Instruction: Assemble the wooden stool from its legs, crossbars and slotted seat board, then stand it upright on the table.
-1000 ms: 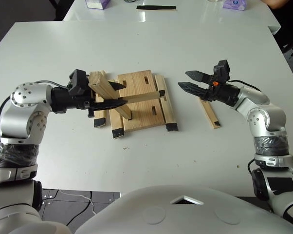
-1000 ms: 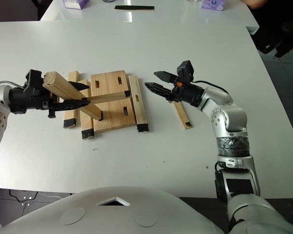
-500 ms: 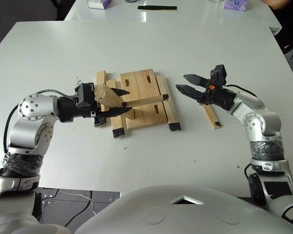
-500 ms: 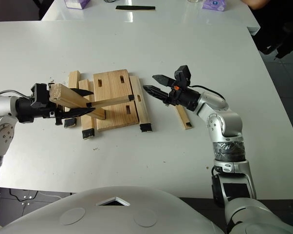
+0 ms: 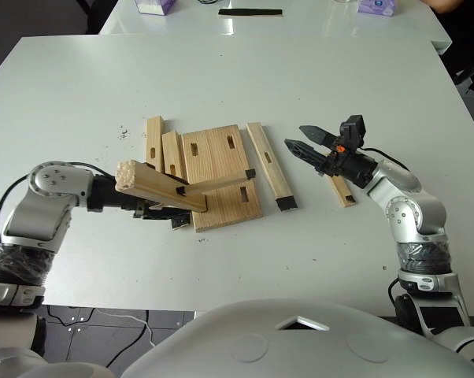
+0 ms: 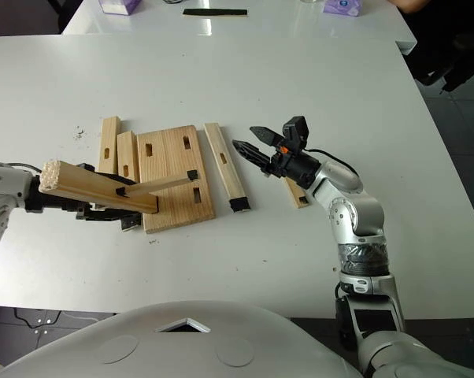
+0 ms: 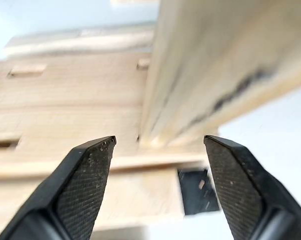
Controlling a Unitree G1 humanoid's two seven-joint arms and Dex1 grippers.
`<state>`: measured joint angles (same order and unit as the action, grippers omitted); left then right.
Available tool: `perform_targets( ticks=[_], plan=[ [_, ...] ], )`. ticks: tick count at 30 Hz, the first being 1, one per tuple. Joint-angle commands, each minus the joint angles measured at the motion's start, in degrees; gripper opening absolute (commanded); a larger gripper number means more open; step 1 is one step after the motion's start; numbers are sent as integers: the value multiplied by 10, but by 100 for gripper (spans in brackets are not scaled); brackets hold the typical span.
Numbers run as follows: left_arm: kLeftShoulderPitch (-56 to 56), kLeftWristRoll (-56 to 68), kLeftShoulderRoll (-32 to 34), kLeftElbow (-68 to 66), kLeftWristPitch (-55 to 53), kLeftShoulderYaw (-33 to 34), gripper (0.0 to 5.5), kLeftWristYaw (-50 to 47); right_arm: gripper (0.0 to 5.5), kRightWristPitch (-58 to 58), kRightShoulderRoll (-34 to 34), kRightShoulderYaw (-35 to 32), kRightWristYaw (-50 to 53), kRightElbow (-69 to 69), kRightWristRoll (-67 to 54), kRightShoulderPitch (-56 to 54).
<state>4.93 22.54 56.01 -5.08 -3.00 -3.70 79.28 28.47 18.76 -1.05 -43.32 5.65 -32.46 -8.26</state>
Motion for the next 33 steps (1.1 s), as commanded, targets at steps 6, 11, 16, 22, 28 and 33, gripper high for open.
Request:
perform_targets(
  ticks=[6, 11, 16, 22, 28, 33],
  plan=[
    [-21, -11, -22, -14, -6, 76, 328, -76, 352, -14, -12, -3, 21, 10, 5, 10],
    [-50, -49, -89, -32, -57, 153, 328, -294, 352, -29, -19, -1, 28, 0, 13, 7],
    [-98, 13, -232, 100, -201, 220, 328, -512, 352, -39, -34, -10, 48, 5, 12, 20],
    [-138, 26, -328, 218, -304, 202, 328, -628, 352, -35, -33, -12, 57, 14, 14, 36],
    [-156, -11, -321, 218, -321, 180, 328, -637, 352, -40, -39, -11, 67, 13, 18, 35],
    [-178, -26, -323, 224, -335, 175, 328, -639, 352, -46, -50, -3, 75, 21, 21, 58]
  ],
)
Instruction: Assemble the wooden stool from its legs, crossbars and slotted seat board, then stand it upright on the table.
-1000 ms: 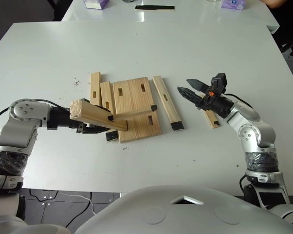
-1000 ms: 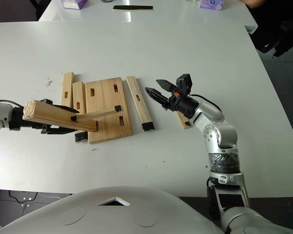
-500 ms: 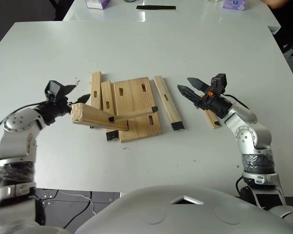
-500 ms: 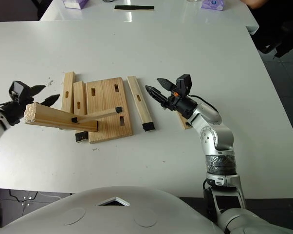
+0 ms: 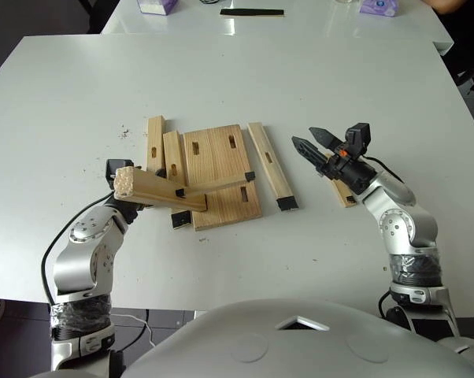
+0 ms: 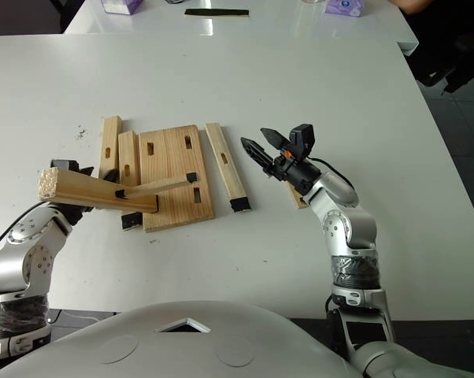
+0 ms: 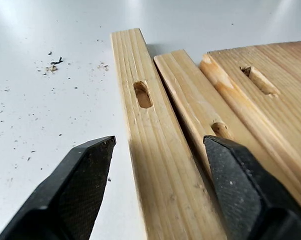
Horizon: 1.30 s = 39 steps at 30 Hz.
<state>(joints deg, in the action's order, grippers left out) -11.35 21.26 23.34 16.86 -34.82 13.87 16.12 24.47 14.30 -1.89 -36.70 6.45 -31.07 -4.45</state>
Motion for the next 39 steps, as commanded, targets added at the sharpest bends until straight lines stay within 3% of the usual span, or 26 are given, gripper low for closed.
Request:
perform_targets(
  ticks=[1, 15, 23, 31, 39],
  plan=[
    [-17, -14, 4, 5, -20, 1, 328, -9, 352, -7, -7, 5, 10, 15, 7, 24],
    [-14, 34, -11, 33, -85, 46, 328, -6, 352, -7, -7, 5, 20, 36, 6, 64],
    [-22, -8, 27, -8, -85, 22, 328, 9, 352, -15, -18, 19, 25, 26, 16, 65],
    [26, -17, 24, -46, -72, -5, 328, 18, 352, -21, -32, 32, 29, 26, 23, 73],
    [15, -18, 21, -59, -97, 15, 207, -3, 352, -22, -35, 22, 43, 26, 19, 75]
  ],
)
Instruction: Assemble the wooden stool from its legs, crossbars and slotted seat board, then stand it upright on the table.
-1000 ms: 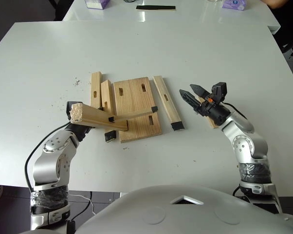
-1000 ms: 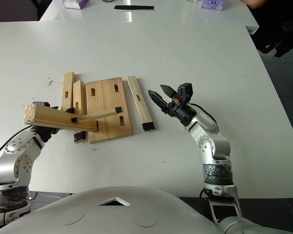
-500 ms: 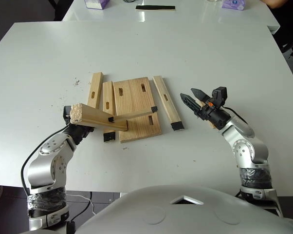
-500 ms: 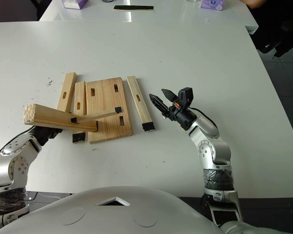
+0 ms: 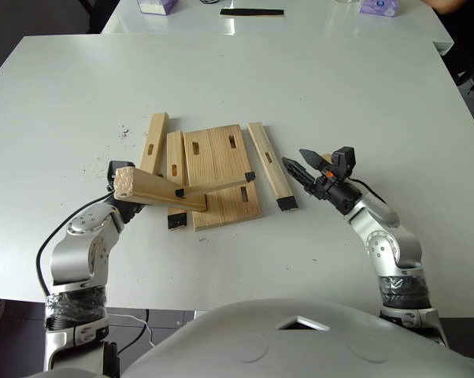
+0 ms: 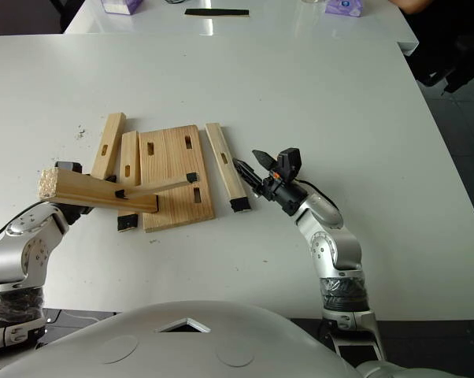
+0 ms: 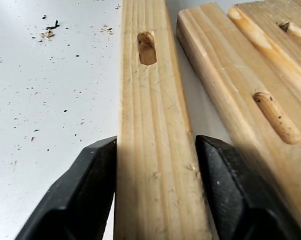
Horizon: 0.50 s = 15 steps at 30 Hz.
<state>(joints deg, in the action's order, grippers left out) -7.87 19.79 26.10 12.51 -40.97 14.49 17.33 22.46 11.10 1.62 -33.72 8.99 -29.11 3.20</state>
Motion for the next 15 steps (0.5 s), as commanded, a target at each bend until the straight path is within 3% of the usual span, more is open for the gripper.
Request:
perform_targets(
  ticks=[1, 6, 11, 15],
  plan=[
    [-18, -4, -8, -15, -38, 10, 204, -17, 352, -2, -5, -17, 17, -2, -3, -4],
    [58, 27, -23, 2, -29, 56, 204, -42, 352, -29, -18, -43, 67, -1, 19, -42],
    [348, 310, -47, 61, -7, 208, 204, -84, 352, 31, 40, -66, 142, -33, 75, -215],
    [403, 466, 3, 84, -30, 228, 204, -14, 352, 33, 64, -90, 109, -52, 30, -356]
  ],
)
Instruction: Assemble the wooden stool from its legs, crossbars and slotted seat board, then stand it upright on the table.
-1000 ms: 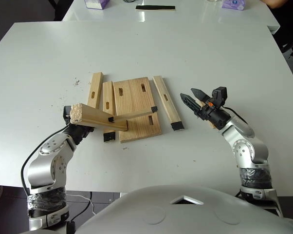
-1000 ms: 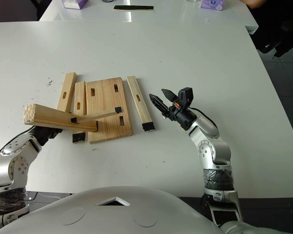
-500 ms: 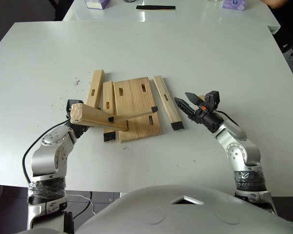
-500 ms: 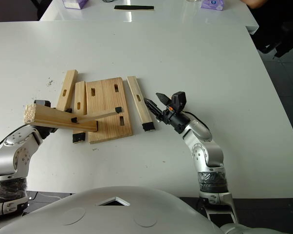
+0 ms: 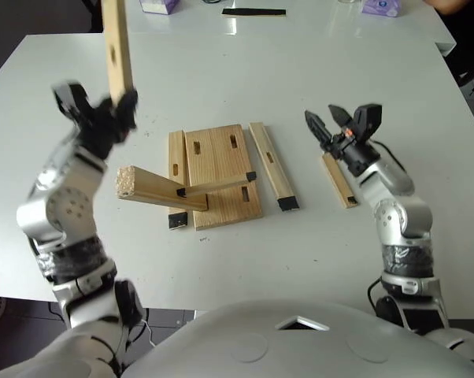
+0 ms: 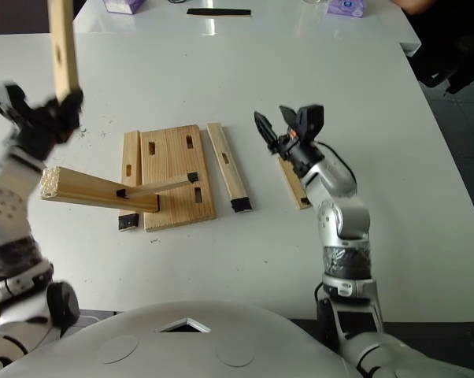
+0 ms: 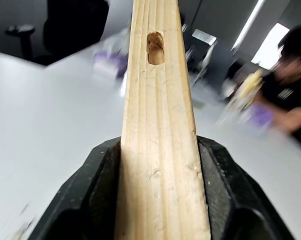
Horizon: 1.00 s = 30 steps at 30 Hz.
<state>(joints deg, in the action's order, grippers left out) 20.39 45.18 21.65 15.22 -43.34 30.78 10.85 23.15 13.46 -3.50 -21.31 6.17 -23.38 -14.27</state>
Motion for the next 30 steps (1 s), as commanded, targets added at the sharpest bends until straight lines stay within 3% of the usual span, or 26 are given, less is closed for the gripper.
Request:
perform_targets(
  ticks=[1, 7, 10, 14, 30],
  plan=[
    [113, 232, 59, 60, -14, 62, 204, 77, 352, 26, 39, -43, -36, -19, -52, -203],
    [96, 288, 132, 69, -47, 7, 204, 225, 352, 205, 56, -77, -174, 35, -341, -307],
    [94, 293, 160, 71, -58, -16, 204, 272, 397, 264, 83, -96, -208, 31, -436, -352],
    [48, 280, 177, 96, -58, -50, 204, 326, 444, 311, 116, -72, -233, 1, -443, -379],
    [6, 238, 174, 113, -20, -133, 204, 395, 426, 346, 83, -30, -245, -8, -443, -407]
  ],
)
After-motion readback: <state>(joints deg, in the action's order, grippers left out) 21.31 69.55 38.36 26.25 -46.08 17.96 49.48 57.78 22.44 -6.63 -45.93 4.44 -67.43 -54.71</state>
